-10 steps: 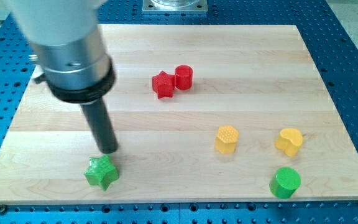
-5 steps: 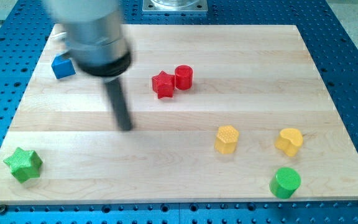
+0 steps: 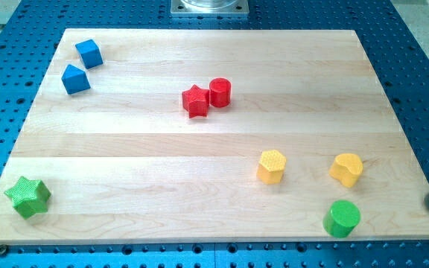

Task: Put the green star and green circle at the bottom left corner of the board

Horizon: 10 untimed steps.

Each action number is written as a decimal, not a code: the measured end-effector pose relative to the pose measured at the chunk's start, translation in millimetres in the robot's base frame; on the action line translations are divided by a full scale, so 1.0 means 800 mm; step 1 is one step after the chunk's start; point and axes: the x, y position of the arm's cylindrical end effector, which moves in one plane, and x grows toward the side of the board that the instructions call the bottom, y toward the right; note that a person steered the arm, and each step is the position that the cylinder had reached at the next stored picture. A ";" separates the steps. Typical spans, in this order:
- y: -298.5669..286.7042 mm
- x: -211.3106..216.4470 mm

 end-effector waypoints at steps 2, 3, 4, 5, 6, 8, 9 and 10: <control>-0.162 0.007; -0.272 -0.002; -0.417 -0.051; -0.441 -0.074; -0.378 -0.024; -0.555 -0.012; -0.475 -0.016; -0.295 -0.021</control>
